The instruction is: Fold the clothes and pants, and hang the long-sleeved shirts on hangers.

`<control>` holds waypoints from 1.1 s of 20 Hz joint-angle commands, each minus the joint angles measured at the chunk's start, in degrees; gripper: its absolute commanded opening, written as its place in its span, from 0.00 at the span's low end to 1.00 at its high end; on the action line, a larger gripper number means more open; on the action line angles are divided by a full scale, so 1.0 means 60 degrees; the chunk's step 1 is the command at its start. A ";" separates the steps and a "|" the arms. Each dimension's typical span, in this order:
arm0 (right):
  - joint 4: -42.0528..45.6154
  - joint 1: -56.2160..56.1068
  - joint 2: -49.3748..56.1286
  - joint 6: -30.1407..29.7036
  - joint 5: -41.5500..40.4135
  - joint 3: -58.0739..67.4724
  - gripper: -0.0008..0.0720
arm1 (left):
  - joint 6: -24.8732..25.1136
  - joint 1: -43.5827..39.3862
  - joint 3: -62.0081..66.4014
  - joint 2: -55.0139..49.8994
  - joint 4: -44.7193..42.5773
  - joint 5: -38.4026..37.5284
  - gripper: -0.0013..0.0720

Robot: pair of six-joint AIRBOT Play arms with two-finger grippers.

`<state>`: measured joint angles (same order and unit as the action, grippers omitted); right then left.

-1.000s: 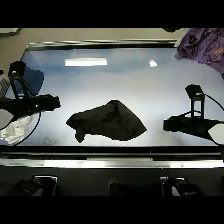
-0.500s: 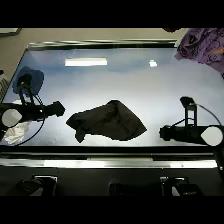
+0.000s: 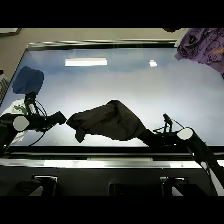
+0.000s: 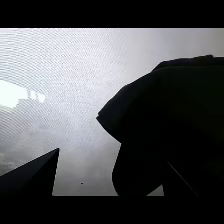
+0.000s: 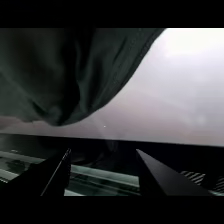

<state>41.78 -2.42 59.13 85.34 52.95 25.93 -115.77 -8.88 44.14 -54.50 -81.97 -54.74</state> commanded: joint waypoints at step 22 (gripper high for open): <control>-0.1177 0.0004 0.0364 -0.1162 -0.0685 0.0539 0.06 | 0.6084 0.2586 -0.0098 -0.3024 0.6510 0.0382 1.00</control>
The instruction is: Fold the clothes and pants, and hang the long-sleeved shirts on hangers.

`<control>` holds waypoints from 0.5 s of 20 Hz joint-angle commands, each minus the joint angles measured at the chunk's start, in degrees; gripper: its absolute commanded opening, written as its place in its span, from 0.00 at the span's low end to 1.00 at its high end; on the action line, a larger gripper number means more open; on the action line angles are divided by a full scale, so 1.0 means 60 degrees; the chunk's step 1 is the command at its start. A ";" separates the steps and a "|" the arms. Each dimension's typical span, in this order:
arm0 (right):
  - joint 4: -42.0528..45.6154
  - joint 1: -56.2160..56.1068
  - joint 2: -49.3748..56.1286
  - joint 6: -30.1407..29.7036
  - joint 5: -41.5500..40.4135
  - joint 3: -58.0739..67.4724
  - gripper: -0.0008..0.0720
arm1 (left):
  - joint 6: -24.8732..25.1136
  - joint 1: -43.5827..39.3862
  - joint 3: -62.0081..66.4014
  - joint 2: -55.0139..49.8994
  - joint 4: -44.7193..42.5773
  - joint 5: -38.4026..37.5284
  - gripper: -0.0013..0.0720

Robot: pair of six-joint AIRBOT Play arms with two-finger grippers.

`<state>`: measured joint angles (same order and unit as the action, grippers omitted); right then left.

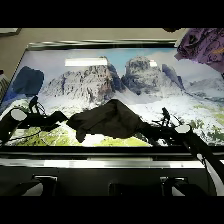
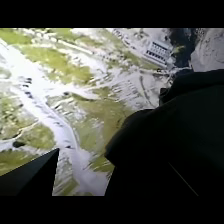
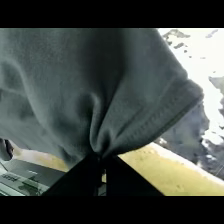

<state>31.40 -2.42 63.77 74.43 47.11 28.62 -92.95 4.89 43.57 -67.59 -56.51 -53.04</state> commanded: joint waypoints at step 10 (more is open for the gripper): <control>0.3428 0.0004 -0.0608 0.2018 0.1293 0.2754 0.06 | 0.2371 0.0321 0.1180 -0.0936 0.2218 0.0025 0.03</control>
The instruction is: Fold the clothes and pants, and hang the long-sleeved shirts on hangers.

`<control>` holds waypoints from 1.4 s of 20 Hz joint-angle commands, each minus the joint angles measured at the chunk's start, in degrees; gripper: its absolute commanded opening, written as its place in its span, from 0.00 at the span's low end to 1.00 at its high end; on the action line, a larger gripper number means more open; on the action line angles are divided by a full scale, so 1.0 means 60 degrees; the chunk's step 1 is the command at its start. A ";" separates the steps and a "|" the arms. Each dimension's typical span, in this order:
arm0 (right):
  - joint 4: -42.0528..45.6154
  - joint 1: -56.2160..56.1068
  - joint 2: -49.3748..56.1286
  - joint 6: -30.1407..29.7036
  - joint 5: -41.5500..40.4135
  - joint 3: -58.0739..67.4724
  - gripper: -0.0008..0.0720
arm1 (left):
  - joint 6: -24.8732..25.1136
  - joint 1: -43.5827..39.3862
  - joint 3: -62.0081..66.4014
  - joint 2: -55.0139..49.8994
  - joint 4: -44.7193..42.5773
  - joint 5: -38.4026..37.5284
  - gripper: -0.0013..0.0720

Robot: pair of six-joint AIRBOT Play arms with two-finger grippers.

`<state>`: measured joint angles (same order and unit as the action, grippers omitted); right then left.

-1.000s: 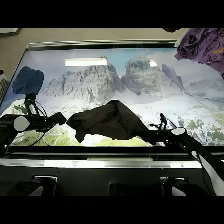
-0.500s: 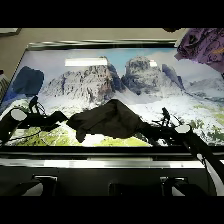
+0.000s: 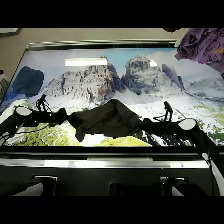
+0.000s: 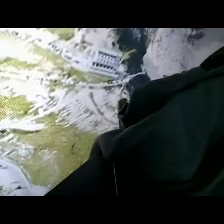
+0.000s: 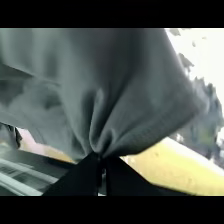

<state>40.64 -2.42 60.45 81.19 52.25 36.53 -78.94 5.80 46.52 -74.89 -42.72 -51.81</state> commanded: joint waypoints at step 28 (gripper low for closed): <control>0.6696 0.0000 0.0914 0.3905 0.3388 1.1355 0.06 | -0.3861 0.0215 0.5555 0.4040 -0.5479 -0.4014 0.04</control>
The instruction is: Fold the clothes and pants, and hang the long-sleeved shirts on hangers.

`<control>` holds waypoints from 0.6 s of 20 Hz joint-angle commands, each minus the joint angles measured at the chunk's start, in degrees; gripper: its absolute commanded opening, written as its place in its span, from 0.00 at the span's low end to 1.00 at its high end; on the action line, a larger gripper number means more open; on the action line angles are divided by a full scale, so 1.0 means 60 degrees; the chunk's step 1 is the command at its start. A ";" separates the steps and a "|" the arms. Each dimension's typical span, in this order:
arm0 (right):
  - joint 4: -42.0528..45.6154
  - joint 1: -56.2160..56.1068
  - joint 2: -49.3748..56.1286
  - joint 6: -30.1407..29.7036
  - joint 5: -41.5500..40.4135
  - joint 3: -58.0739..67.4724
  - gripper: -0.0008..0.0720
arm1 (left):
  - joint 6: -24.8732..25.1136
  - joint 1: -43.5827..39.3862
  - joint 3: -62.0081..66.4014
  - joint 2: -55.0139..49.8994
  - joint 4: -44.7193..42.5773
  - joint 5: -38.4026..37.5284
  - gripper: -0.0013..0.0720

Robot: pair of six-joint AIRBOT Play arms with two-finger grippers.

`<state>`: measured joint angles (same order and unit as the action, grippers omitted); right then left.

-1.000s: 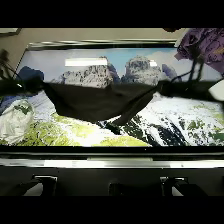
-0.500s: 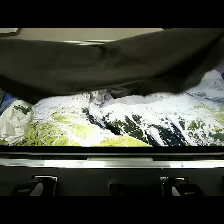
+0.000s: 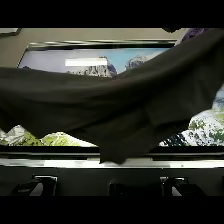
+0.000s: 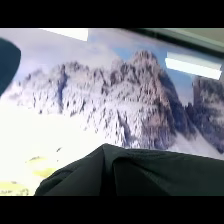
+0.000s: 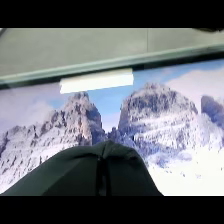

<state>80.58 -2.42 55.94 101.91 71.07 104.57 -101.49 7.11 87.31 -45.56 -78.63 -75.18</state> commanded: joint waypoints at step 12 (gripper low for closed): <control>-0.3173 -0.0007 0.8881 0.0448 -0.2641 0.0018 0.06 | -0.0091 -0.0007 -0.3268 -0.7391 0.1151 0.5118 0.04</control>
<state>68.42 -2.42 103.13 104.62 58.83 104.62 -102.04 7.09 67.66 -82.96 -72.55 -52.66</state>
